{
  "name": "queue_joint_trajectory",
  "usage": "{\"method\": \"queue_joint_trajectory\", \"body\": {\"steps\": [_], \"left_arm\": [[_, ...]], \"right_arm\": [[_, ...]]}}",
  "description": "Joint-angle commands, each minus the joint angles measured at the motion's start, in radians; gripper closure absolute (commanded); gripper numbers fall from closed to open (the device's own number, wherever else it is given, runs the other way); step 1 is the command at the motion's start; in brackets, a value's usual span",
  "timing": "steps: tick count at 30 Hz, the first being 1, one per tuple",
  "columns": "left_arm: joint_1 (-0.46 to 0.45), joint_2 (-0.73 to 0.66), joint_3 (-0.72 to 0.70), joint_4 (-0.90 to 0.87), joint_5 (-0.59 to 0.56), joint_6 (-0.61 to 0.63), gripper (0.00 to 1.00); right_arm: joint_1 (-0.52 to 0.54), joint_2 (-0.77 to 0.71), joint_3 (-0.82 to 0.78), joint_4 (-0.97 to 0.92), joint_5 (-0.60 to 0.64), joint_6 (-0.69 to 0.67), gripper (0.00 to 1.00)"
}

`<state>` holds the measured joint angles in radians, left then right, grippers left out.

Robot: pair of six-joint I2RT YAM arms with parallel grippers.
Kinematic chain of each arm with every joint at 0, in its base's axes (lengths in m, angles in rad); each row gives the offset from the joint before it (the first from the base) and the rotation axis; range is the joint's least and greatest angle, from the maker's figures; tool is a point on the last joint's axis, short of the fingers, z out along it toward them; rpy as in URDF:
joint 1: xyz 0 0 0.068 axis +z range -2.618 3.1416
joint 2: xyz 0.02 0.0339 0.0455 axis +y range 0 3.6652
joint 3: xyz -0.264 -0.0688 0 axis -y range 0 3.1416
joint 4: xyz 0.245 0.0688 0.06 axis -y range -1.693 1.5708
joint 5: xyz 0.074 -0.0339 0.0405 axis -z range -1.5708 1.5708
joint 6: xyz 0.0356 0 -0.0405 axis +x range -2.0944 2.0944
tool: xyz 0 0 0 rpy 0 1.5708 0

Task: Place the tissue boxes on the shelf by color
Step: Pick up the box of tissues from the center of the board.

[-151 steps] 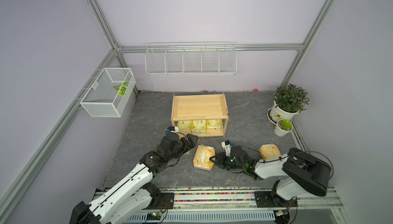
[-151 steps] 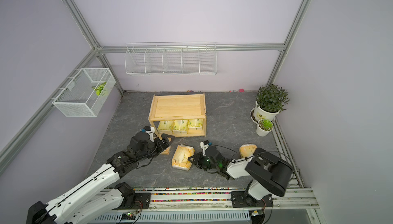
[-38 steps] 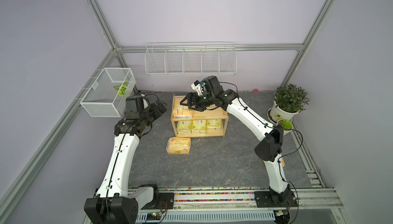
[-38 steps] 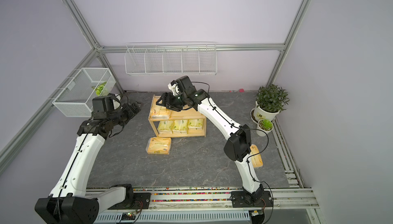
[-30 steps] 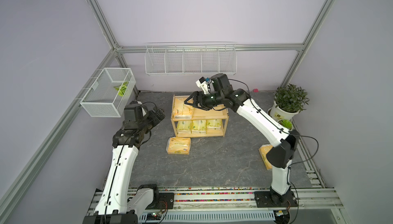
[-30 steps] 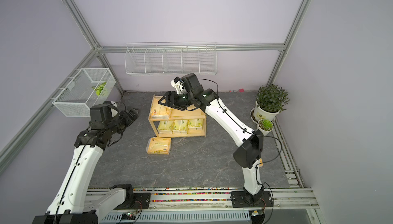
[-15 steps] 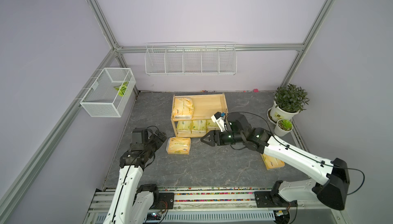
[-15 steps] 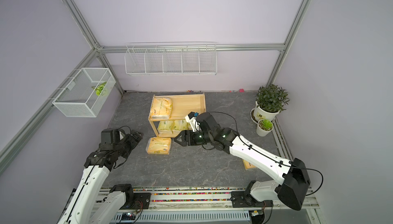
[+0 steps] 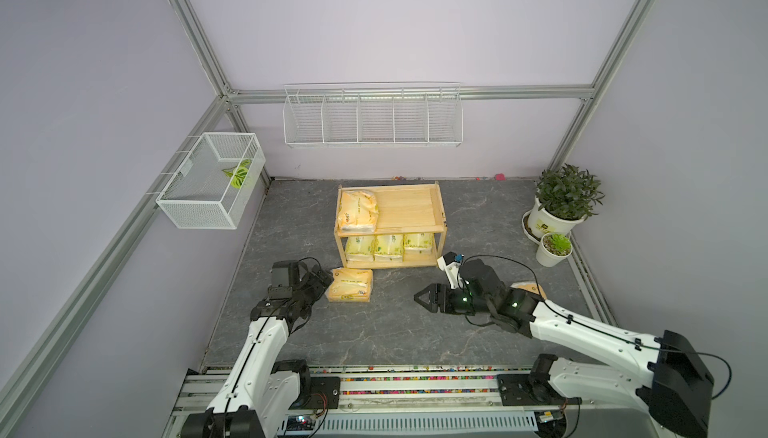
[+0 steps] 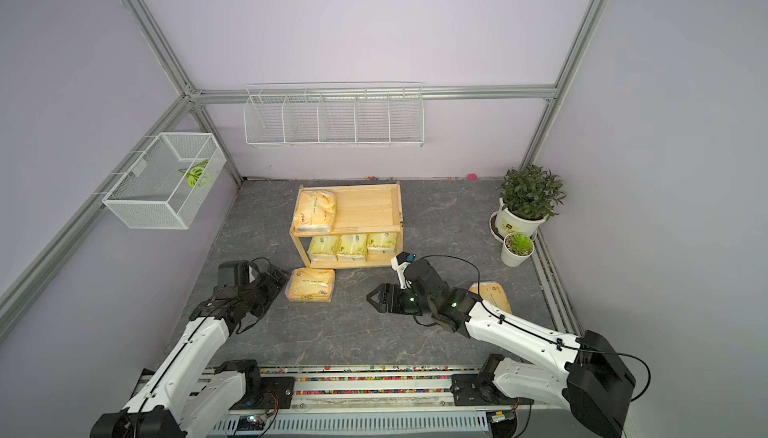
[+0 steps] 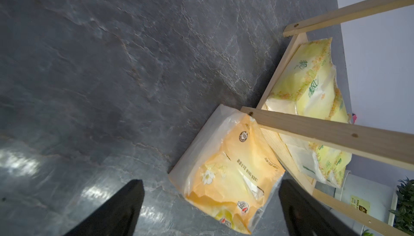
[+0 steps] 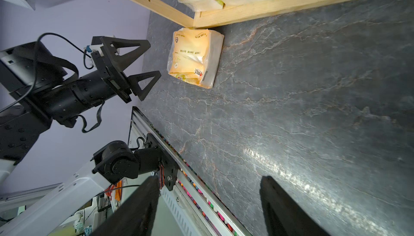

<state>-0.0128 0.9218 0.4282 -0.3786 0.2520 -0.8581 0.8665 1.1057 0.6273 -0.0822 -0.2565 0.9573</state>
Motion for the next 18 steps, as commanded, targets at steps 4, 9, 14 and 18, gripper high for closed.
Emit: {"method": "queue_joint_trajectory", "body": {"steps": [4,9,14,18], "left_arm": [[0.005,0.028,-0.094,0.265,0.048,-0.008,0.0],[0.004,0.02,-0.171,0.412,0.103,-0.017,0.0],[0.002,-0.009,-0.228,0.497,0.134,-0.022,0.0],[-0.008,-0.037,-0.255,0.527,0.169,-0.016,0.0]], "right_arm": [[0.008,-0.053,-0.047,0.044,0.035,0.027,0.24],[0.008,-0.081,-0.067,0.025,0.044,0.032,0.24],[0.009,-0.093,-0.084,0.024,0.045,0.038,0.24],[0.008,-0.098,-0.097,0.027,0.046,0.044,0.24]]}}
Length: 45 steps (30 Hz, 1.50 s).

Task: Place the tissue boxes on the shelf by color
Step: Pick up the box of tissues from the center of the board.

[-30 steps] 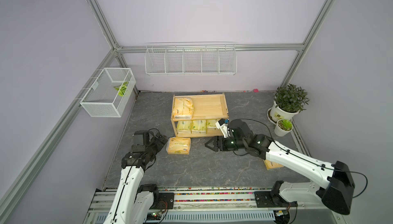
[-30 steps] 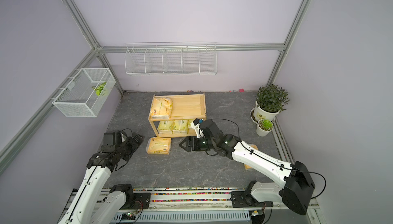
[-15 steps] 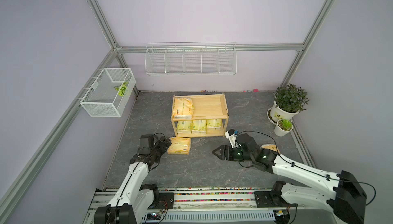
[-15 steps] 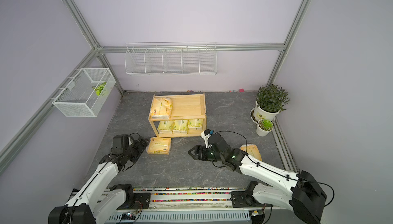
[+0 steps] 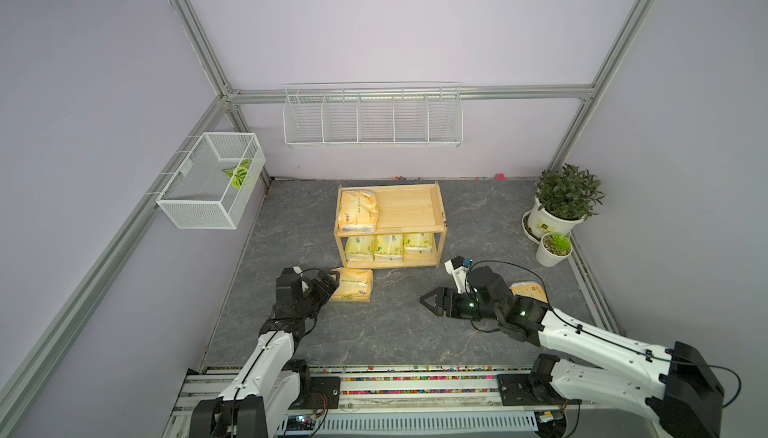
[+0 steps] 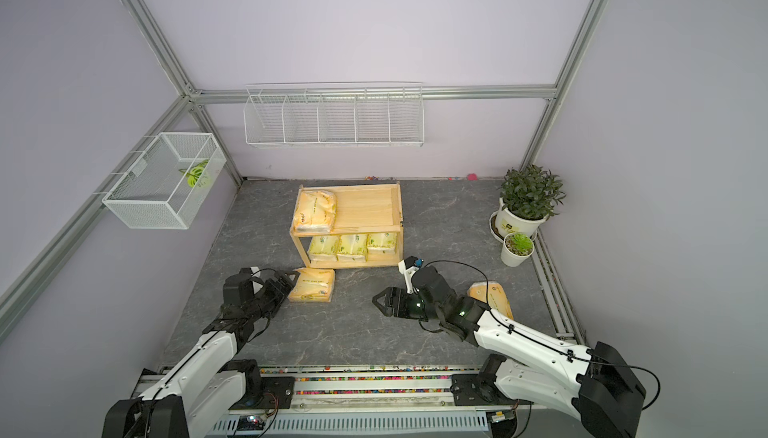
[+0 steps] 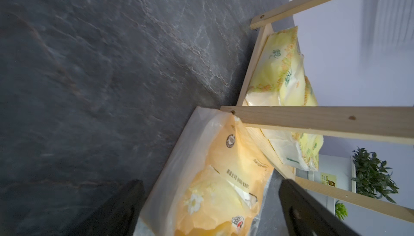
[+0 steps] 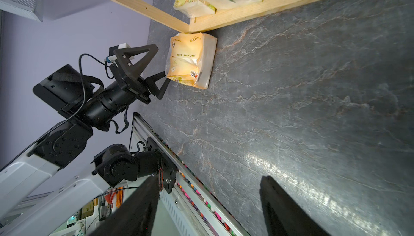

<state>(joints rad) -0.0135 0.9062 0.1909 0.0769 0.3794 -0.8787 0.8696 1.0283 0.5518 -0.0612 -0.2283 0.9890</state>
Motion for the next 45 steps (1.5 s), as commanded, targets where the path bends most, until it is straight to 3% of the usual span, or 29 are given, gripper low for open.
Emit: {"method": "queue_joint_trajectory", "body": {"steps": [1,9,16,19,23,26,31,33,40,45], "left_arm": [[-0.014,-0.029,-0.023,0.073,0.046,0.006,0.0],[-0.129,-0.113,-0.045,-0.004,0.008,-0.025,0.0],[-0.182,-0.366,-0.136,-0.148,-0.004,-0.125,0.0],[-0.249,-0.459,-0.16,-0.199,-0.035,-0.176,0.0],[-0.398,-0.539,-0.125,-0.336,-0.175,-0.202,0.0],[-0.451,-0.561,-0.046,-0.494,-0.338,-0.204,0.0],[-0.45,-0.459,0.107,-0.633,-0.567,-0.239,0.0],[-0.449,-0.377,0.164,-0.597,-0.62,-0.168,0.0],[-0.364,0.045,0.328,-0.412,-0.561,0.085,0.0],[-0.353,0.168,0.335,-0.257,-0.466,0.185,0.0]], "right_arm": [[0.006,-0.022,-0.025,0.006,0.02,0.014,0.24],[0.006,-0.033,-0.045,0.011,0.024,0.033,0.24],[0.006,-0.043,-0.049,0.004,0.034,0.031,0.24],[0.006,-0.024,-0.055,0.026,0.033,0.037,0.24],[0.006,0.012,-0.05,0.06,0.025,0.045,0.24],[0.009,0.037,-0.046,0.073,0.023,0.045,0.24],[0.012,0.054,-0.041,0.08,0.022,0.045,0.24],[0.012,0.054,-0.043,0.079,0.024,0.045,0.24],[0.012,0.049,-0.051,0.079,0.024,0.046,0.24],[0.012,0.043,-0.057,0.086,0.029,0.049,0.24]]}}
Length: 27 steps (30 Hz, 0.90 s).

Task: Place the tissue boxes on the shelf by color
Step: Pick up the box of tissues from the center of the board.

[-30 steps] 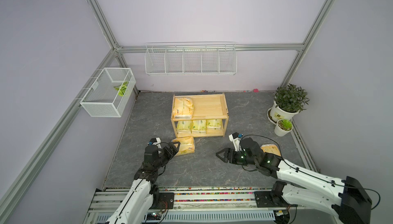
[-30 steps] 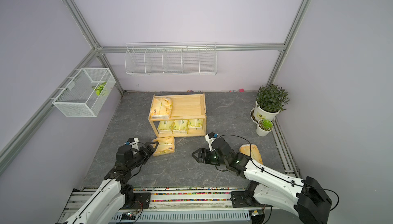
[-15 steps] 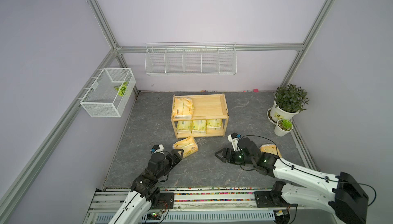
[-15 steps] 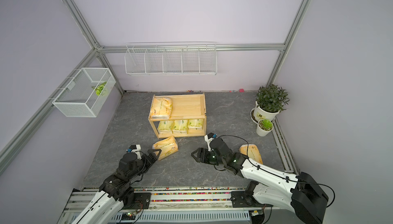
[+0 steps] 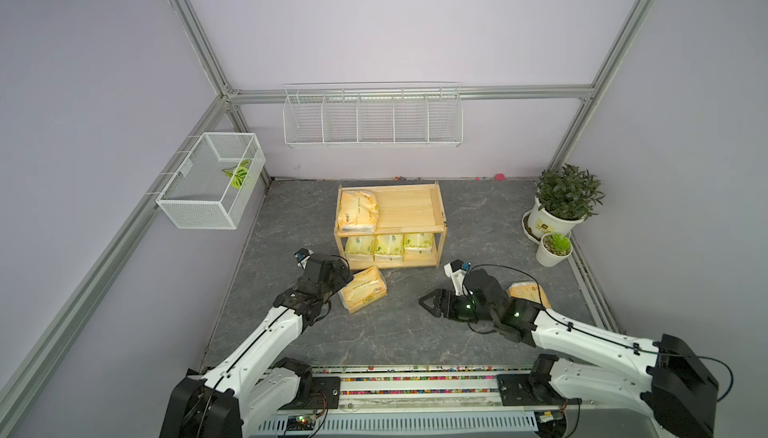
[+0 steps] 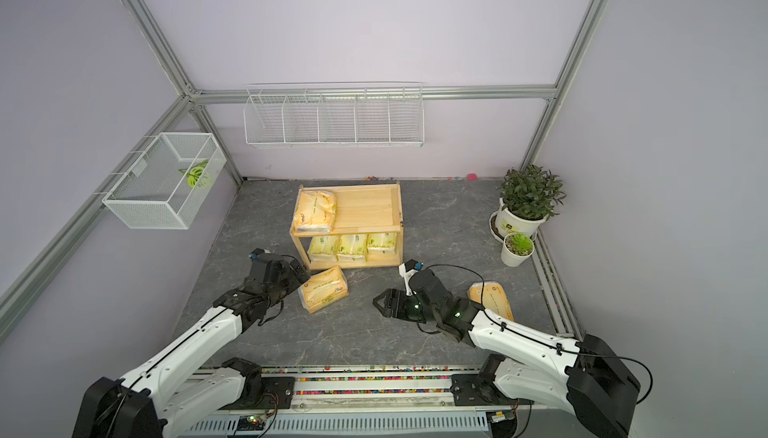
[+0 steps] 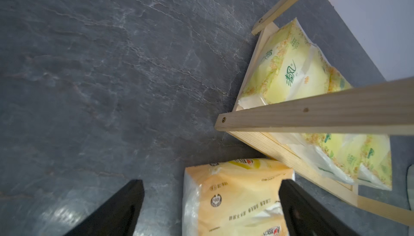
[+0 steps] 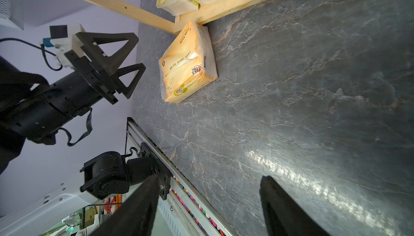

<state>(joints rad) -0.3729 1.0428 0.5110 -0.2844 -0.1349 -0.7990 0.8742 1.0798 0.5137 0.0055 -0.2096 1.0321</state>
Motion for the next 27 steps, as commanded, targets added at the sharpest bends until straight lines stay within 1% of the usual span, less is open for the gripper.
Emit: {"method": "queue_joint_trajectory", "body": {"steps": [1,4,7,10,14,18,21,27], "left_arm": [[0.007,0.052,0.015,0.124,0.067,0.114,0.0],[0.006,0.105,0.014,0.169,0.146,0.125,0.0],[0.006,0.159,0.028,0.17,0.227,0.133,0.0],[0.001,0.175,0.017,0.182,0.275,0.121,0.0],[-0.036,0.132,-0.011,0.169,0.281,0.1,0.0],[-0.085,0.099,-0.048,0.171,0.291,0.054,0.0],[-0.142,0.087,-0.086,0.191,0.292,0.01,0.0],[-0.281,0.057,-0.146,0.209,0.232,-0.086,0.0]], "right_arm": [[0.008,-0.008,-0.02,0.019,0.01,0.006,0.24],[0.008,-0.008,-0.02,0.021,0.009,0.006,0.24],[0.008,-0.007,-0.019,0.021,0.008,0.005,0.24],[0.008,0.004,-0.015,0.025,0.001,0.005,0.24],[0.008,0.038,-0.012,0.056,-0.015,0.018,0.24],[0.016,0.091,-0.014,0.108,-0.018,0.038,0.21],[0.025,0.134,-0.018,0.153,-0.017,0.065,0.19],[0.029,0.218,-0.036,0.253,-0.014,0.12,0.18]]}}
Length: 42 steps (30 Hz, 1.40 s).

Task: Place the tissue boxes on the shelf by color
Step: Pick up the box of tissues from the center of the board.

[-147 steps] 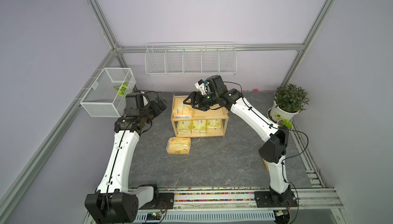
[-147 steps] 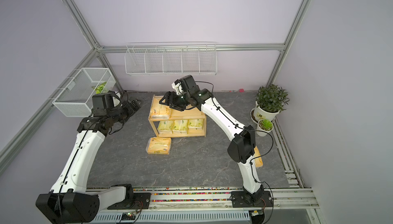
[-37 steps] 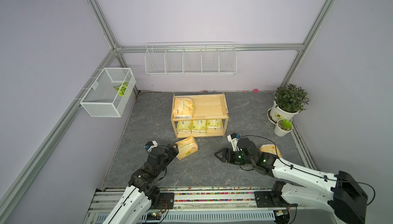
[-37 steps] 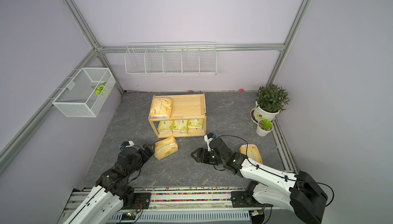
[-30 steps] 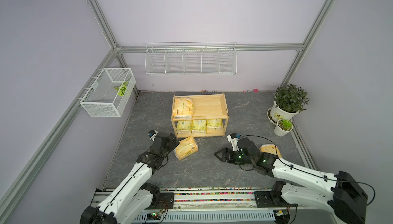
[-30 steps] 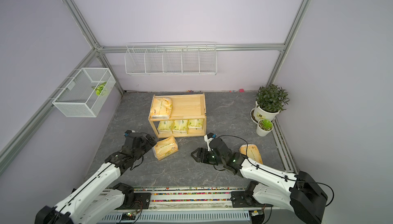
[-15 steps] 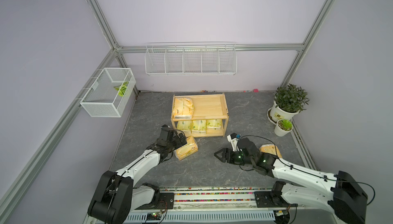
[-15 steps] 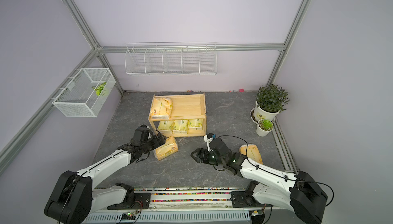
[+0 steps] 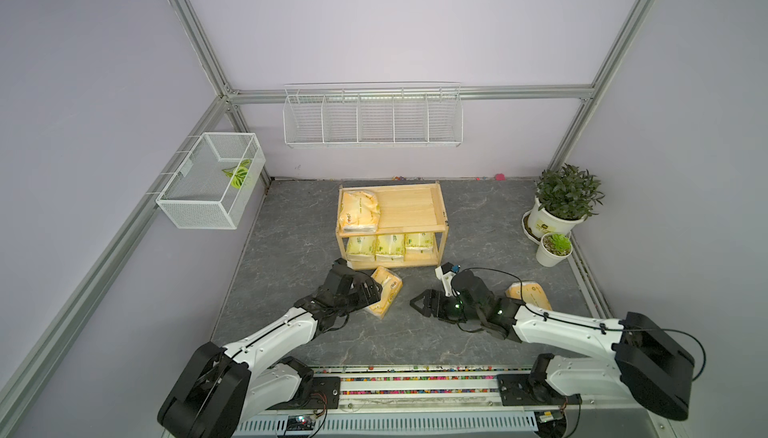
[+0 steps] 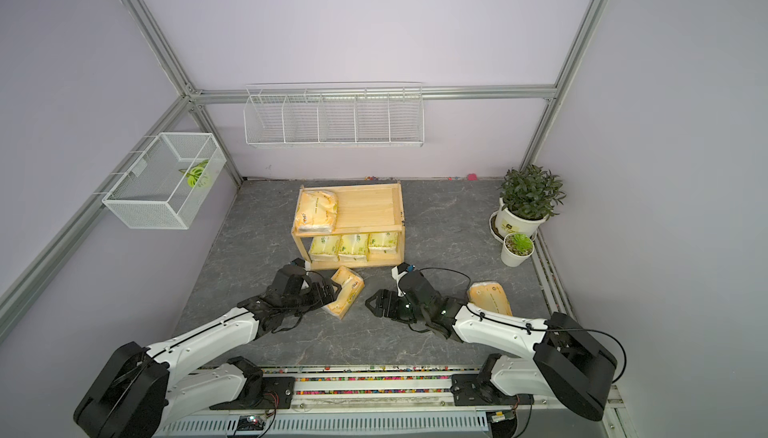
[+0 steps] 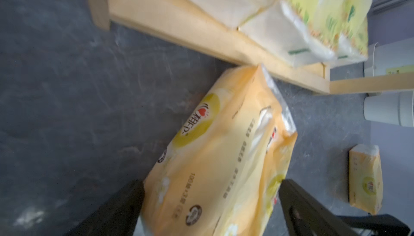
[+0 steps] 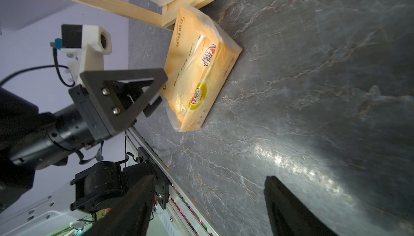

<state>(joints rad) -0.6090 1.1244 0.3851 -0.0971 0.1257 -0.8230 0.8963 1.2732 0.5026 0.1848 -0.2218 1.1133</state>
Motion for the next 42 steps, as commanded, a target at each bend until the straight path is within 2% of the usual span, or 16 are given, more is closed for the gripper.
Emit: {"method": "queue_joint_trajectory", "body": {"steps": [1,5,8,13,19,29,42], "left_arm": [[-0.068,-0.032,-0.027,0.024,-0.038,-0.077,0.0],[-0.134,-0.057,-0.026,0.02,-0.057,-0.109,0.0],[-0.135,-0.07,0.005,-0.032,-0.089,-0.091,0.0],[-0.124,-0.083,0.044,-0.096,-0.212,-0.067,0.0],[-0.038,-0.026,0.05,-0.046,-0.144,-0.028,0.0],[-0.034,0.115,0.06,0.074,-0.035,-0.047,0.0],[-0.035,0.072,-0.021,0.132,-0.026,-0.121,0.0]], "right_arm": [[0.008,0.036,-0.024,0.084,0.003,0.045,0.18],[0.012,0.084,-0.024,0.118,0.003,0.061,0.18],[0.012,0.131,-0.021,0.158,-0.003,0.073,0.18],[0.013,0.201,0.0,0.195,-0.007,0.082,0.18],[0.012,0.285,0.037,0.23,-0.017,0.084,0.18],[0.043,0.445,0.062,0.37,-0.032,0.139,0.18],[0.093,0.705,0.019,0.86,-0.062,0.332,0.2]]}}
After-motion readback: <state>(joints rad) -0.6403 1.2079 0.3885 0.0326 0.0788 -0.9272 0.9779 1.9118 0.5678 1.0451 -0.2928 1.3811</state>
